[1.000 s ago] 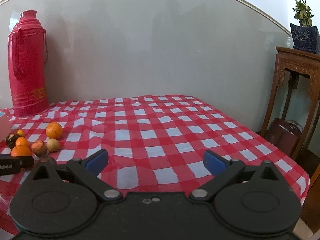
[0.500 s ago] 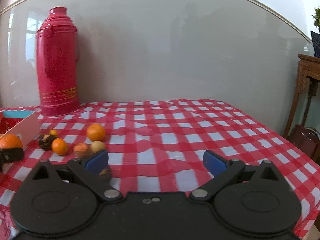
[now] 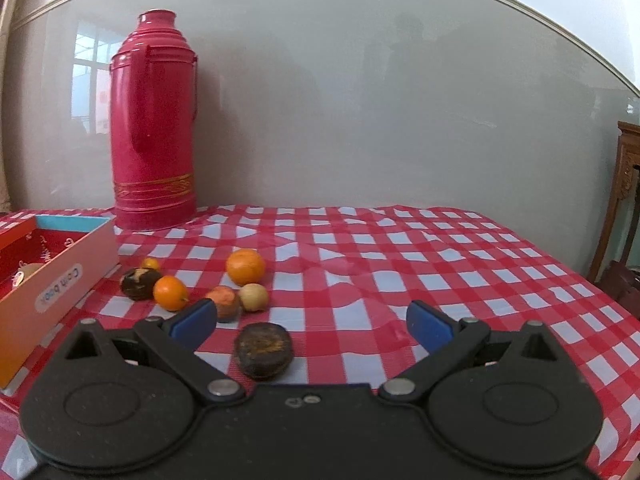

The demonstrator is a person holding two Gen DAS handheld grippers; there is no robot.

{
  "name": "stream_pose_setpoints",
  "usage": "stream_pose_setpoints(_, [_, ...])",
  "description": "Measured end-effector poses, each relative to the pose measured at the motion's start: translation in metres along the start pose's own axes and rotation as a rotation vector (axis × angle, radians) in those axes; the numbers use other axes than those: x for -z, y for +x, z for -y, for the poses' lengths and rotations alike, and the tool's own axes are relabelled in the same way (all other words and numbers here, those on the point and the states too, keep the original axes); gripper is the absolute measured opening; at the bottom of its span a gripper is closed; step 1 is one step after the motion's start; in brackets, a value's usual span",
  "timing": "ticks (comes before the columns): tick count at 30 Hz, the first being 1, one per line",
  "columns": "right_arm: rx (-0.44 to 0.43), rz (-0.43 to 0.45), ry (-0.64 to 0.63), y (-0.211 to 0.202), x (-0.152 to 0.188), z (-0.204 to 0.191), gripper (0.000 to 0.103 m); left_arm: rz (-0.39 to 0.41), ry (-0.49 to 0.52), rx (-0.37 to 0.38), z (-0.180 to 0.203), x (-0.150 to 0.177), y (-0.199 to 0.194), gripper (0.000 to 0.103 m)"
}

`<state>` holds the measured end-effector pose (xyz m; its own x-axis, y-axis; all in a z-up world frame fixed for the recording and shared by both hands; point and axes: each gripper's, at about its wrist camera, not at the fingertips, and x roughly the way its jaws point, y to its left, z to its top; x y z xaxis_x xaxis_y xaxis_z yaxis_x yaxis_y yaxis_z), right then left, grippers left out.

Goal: Organize fruits
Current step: 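Carry the large orange into the box and open the left gripper, then grasp the dark brown round fruit with the right gripper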

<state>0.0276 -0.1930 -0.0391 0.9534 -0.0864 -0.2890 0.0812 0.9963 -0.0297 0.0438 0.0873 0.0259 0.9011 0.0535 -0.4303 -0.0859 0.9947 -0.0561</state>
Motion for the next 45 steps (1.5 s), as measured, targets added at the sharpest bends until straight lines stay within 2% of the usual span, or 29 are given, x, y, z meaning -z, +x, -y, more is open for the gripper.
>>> stream_pose_setpoints(13, [-0.011, 0.013, -0.02, -0.008, 0.0, -0.003, 0.096, -0.028, -0.02, -0.058, -0.015, 0.004, 0.011, 0.042])
stream_pose_setpoints(16, [-0.008, 0.014, -0.015, -0.008, 0.0, -0.001, 0.096, -0.013, -0.021, -0.078, -0.013, 0.004, 0.009, 0.043])
stream_pose_setpoints(19, [-0.008, 0.013, -0.009, -0.009, 0.0, 0.0, 0.096, 0.012, -0.02, -0.086, -0.011, 0.004, 0.005, 0.077])
stream_pose_setpoints(25, [-0.039, 0.007, -0.016, -0.009, 0.0, -0.004, 0.096, 0.038, -0.018, -0.095, -0.012, 0.002, 0.001, 0.08])
stream_pose_setpoints(29, [-0.072, -0.001, -0.038, -0.005, 0.0, -0.011, 0.096, 0.066, -0.03, -0.112, -0.017, 0.003, -0.004, 0.088])
stream_pose_setpoints(32, [-0.071, -0.024, -0.048, 0.004, 0.0, -0.015, 0.095, 0.086, -0.048, -0.128, -0.026, 0.002, -0.009, 0.088])
stream_pose_setpoints(35, [-0.08, -0.064, -0.022, 0.014, -0.001, -0.015, 0.089, 0.087, -0.066, -0.144, -0.039, 0.003, -0.012, 0.088])
stream_pose_setpoints(39, [-0.083, -0.107, 0.005, 0.024, 0.001, -0.014, 0.071, 0.072, -0.069, -0.166, -0.056, 0.005, -0.013, 0.088])
stream_pose_setpoints(45, [-0.071, -0.153, -0.011, 0.036, 0.003, -0.02, 0.061, 0.054, -0.092, -0.211, -0.085, 0.01, -0.015, 0.088])
